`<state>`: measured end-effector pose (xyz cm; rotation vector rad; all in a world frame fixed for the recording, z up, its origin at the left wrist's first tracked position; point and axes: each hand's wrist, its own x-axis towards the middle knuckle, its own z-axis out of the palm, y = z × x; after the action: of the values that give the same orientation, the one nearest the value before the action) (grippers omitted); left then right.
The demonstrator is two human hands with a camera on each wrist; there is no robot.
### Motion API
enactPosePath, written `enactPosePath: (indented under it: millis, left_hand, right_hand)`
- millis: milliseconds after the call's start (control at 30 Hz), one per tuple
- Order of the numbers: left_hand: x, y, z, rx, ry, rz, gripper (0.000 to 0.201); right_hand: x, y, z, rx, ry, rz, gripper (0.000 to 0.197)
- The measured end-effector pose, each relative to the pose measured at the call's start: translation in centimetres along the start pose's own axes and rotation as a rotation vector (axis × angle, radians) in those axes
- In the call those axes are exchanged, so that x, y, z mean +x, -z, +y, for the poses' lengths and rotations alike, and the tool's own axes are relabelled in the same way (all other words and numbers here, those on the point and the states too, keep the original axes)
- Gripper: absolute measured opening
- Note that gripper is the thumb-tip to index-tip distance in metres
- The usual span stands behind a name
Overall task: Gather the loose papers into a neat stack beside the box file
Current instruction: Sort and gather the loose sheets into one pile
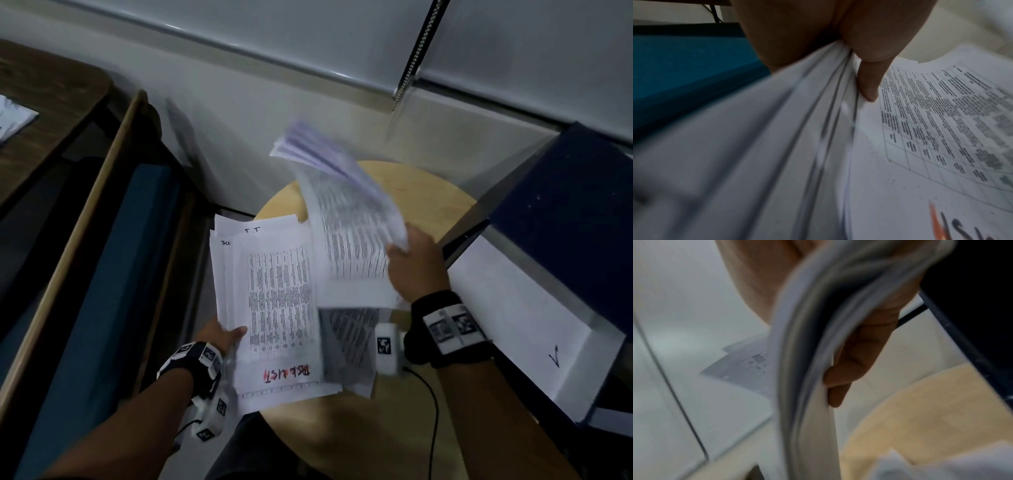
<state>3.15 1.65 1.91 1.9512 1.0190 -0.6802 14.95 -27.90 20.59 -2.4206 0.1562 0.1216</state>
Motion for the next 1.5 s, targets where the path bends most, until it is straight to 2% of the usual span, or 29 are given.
enactPosePath:
  millis: [67, 133, 200, 267, 333, 400, 500, 600, 700, 767, 900, 933, 1033, 1067, 1100, 1233, 1300, 1367, 1433, 1500]
  left_hand:
    - [-0.1, -0.1, 0.1, -0.013, -0.003, 0.006, 0.062]
    - [-0.1, -0.4, 0.1, -0.037, -0.003, 0.014, 0.060]
    - [-0.1, -0.5, 0.1, -0.037, -0.016, 0.032, 0.058]
    - [0.0, -0.5, 0.0, -0.052, -0.043, 0.048, 0.055]
    - [0.0, -0.5, -0.2, -0.059, -0.067, 0.042, 0.053]
    - [-0.3, -0.4, -0.1, -0.087, -0.074, 0.038, 0.044]
    - [-1.1, -0.4, 0.5, -0.311, -0.037, 0.070, 0.040]
    - [-1.0, -0.3, 0.5, -0.497, -0.010, -0.006, 0.041]
    - [-0.7, -0.2, 0.0, -0.291, -0.042, -0.017, 0.052]
    - [-0.5, -0.3, -0.3, -0.198, -0.070, 0.000, 0.045]
    - [-0.3, 0.2, -0.9, -0.318, -0.064, 0.031, 0.043]
    - [-0.7, 0.4, -0.6, -0.378, -0.084, 0.017, 0.040]
    - [-2.3, 0.6, 0.7, -0.523, -0.164, -0.118, 0.042]
    - [-2.8, 0.3, 1.3, -0.530, -0.185, -0.177, 0.047]
    - [-3.0, -0.2, 2.0, -0.528, -0.213, -0.230, 0.053]
    - [-2.5, -3.0, 3.2, -0.391, -0.278, -0.349, 0.064]
    - [-2.7, -4.5, 3.8, -0.310, -0.293, -0.416, 0.062]
    - [-3.7, -5.8, 4.7, -0.145, -0.331, -0.461, 0.055]
    - [-4.5, -7.0, 5.4, 0.110, -0.422, -0.438, 0.050]
    - [-4.9, -7.5, 6.2, 0.213, -0.482, -0.394, 0.042]
  right_hand:
    - [0.2, 1.6, -2.0, 0.254, -0.012, 0.072, 0.014]
    - [0.0, 1.1, -3.1, 0.485, -0.021, 0.048, 0.014]
    - [-0.2, -1.7, -2.6, 0.699, -0.095, -0.078, 0.016]
    - [-1.0, -5.5, -0.7, 0.772, -0.208, -0.242, 0.019]
    - [-2.4, -9.1, 2.0, 0.604, -0.326, -0.392, 0.028]
    - [-4.0, -12.2, 5.4, 0.295, -0.413, -0.507, 0.045]
    - [-5.4, -15.1, 9.2, -0.011, -0.405, -0.597, 0.071]
    - [-5.6, -15.3, 10.4, -0.091, -0.340, -0.622, 0.070]
    - [-5.4, -15.1, 11.2, -0.169, -0.204, -0.765, 0.075]
    - [-5.4, -14.8, 11.3, -0.115, -0.205, -0.817, 0.077]
    - [-5.2, -14.3, 11.7, 0.176, -0.316, -0.671, 0.058]
    - [-5.2, -14.2, 12.1, 0.277, -0.366, -0.628, 0.063]
    - [-5.8, -14.0, 13.2, 0.646, -0.510, -0.536, 0.101]
    - [-6.2, -13.6, 13.5, 0.740, -0.551, -0.507, 0.107]
    - [-6.6, -13.3, 13.9, 0.810, -0.573, -0.482, 0.104]
    - [-8.8, -11.8, 17.1, 0.974, -0.710, -0.434, 0.074]
    - [-9.9, -10.8, 18.8, 0.930, -0.778, -0.376, 0.057]
    - [-11.2, -9.9, 20.5, 0.858, -0.836, -0.330, 0.052]
    - [-12.5, -9.1, 21.9, 0.816, -0.868, -0.291, 0.050]
    - [-13.4, -8.2, 23.2, 0.791, -0.877, -0.212, 0.045]
